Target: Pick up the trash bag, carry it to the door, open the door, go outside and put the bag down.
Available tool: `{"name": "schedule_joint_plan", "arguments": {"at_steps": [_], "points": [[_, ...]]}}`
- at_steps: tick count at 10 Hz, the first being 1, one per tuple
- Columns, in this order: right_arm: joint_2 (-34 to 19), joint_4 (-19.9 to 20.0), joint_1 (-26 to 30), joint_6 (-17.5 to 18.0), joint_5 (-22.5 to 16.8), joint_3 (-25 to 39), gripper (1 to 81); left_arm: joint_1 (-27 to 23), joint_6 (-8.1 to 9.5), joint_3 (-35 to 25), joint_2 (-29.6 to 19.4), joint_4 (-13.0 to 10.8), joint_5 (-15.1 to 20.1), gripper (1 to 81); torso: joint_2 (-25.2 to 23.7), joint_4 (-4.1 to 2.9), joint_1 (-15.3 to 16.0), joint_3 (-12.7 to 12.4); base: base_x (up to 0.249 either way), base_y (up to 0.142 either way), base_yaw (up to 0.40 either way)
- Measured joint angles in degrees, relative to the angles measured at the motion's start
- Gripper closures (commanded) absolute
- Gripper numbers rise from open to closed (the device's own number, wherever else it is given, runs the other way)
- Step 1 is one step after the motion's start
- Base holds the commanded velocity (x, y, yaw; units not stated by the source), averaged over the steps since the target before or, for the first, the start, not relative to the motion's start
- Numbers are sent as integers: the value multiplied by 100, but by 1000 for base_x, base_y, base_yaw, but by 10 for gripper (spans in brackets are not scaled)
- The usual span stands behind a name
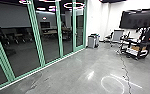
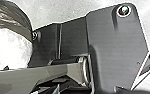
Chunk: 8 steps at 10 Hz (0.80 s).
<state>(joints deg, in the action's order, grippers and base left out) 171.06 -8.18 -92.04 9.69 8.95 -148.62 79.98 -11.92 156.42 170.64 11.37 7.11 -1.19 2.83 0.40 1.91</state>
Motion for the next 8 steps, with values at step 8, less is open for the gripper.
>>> {"name": "schedule_joint_plan", "arguments": {"at_steps": [8], "points": [[0, -2, -2, -2, 4, -1, 10, 2, 0, 0, 0, 2, -13, 811, 0, 0, 0, 0, 0, 0, -26]]}}
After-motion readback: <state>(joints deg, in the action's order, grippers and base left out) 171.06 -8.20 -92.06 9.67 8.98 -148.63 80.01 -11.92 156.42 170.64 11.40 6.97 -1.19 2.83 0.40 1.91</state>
